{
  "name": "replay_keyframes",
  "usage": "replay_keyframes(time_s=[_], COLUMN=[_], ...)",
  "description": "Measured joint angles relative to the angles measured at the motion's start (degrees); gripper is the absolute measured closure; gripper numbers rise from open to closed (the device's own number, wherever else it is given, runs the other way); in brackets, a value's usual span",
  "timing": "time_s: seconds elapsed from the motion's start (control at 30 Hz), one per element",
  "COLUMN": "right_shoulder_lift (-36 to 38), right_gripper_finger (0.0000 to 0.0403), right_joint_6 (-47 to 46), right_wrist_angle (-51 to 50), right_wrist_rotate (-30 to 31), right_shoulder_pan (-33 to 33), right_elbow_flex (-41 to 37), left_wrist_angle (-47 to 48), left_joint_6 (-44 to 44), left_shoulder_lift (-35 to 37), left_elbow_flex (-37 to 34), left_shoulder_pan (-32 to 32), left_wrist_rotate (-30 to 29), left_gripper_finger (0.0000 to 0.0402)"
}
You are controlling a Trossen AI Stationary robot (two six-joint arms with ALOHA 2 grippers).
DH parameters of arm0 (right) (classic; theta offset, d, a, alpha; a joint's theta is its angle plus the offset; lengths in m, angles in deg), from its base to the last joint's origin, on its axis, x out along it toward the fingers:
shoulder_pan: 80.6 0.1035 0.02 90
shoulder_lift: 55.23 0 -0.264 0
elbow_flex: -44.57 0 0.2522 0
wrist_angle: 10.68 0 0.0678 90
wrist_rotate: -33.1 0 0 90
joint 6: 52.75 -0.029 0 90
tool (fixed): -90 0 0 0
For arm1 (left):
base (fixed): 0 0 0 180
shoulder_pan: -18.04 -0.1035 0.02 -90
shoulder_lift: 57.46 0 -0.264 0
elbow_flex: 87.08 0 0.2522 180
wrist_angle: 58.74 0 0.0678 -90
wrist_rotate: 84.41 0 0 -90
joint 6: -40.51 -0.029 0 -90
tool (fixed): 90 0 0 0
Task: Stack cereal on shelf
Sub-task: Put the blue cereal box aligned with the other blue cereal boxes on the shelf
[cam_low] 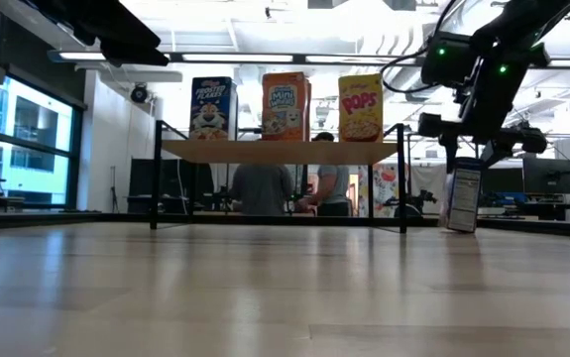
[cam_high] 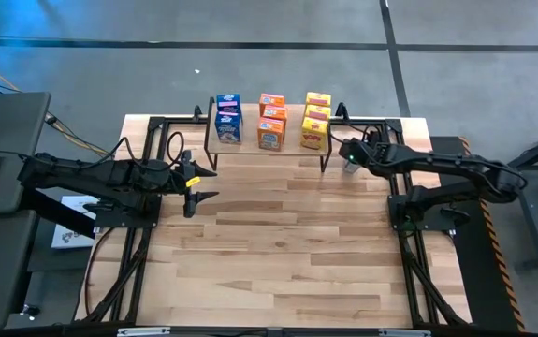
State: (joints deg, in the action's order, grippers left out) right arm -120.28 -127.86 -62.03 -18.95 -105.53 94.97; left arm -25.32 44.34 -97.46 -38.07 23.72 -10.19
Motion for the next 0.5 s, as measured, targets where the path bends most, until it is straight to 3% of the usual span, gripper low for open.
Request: replay_keyframes(time_s=[0.5], right_shoulder_lift=[11.0], right_gripper_finger=[0.0217], right_joint_6=[-1.5], right_wrist_angle=[-7.6], right_wrist_rotate=[-2.0], right_shoulder_pan=[13.3], right_elbow_flex=[0.0], left_wrist_angle=[0.0], left_joint_6=[0.0], left_shoulder_lift=[0.0], left_elbow_flex=[0.0], left_shoulder_pan=[0.0], left_wrist_rotate=[0.0], left_gripper_finger=[0.0145])
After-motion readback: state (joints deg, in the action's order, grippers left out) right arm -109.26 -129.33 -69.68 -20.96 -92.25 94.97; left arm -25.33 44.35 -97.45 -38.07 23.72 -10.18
